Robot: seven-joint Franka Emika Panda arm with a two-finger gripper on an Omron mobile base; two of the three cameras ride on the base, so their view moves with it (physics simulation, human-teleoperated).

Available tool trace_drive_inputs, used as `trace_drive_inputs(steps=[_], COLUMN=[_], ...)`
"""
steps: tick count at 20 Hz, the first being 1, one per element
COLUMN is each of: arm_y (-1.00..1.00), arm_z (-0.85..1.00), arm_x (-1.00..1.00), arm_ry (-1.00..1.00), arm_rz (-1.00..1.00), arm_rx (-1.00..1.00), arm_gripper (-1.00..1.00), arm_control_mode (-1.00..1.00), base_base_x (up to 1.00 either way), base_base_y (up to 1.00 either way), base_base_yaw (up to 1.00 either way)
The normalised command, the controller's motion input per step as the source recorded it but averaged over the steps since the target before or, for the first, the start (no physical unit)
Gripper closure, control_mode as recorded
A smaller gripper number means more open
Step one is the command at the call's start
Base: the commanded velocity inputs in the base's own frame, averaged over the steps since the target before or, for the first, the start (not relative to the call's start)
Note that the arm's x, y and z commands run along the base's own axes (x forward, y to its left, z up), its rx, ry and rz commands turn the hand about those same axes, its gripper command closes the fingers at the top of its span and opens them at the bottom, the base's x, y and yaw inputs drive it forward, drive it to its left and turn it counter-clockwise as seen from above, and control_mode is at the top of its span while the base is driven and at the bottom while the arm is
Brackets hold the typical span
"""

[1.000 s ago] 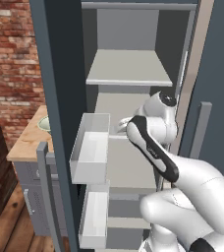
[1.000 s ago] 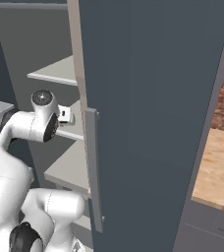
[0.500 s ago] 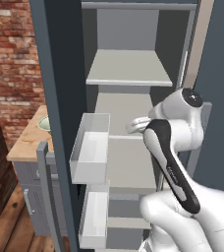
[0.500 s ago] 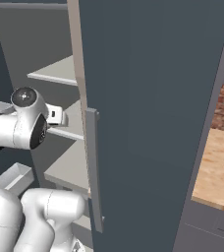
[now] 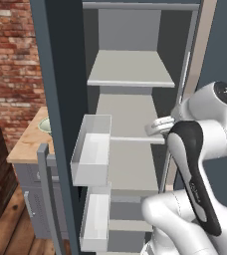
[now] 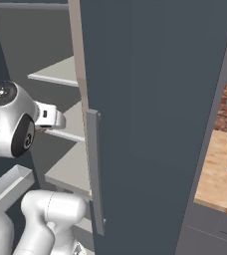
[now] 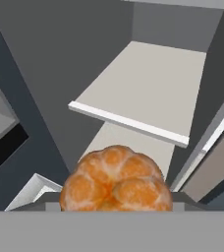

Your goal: Take the bell pepper, orange, and tangerine from the freezer and place them in the bowl on the counter.

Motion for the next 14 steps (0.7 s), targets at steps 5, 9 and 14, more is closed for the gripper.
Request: trace_drive_inputs(steps=[5,9,14], arm_y=[-0.21,-0.11,-0.04], arm_z=[0.34,0.06,0.0], arm_x=[-0.61,-0.5,-0.28], arm_ry=[0.0,0.02,0.04], arm_rz=[-0.01,0.0,0.0], arm_rx=[-0.09,-0.07,-0.07], arm_gripper=[1.0,1.0,1.0], arm_control_mode=[-1.0,-1.0,-1.0], base_base_x=[0.0,0.0,0.0], base_base_y=[0.0,0.0,0.0], base_base_yaw=[0.0,0.0,0.0])
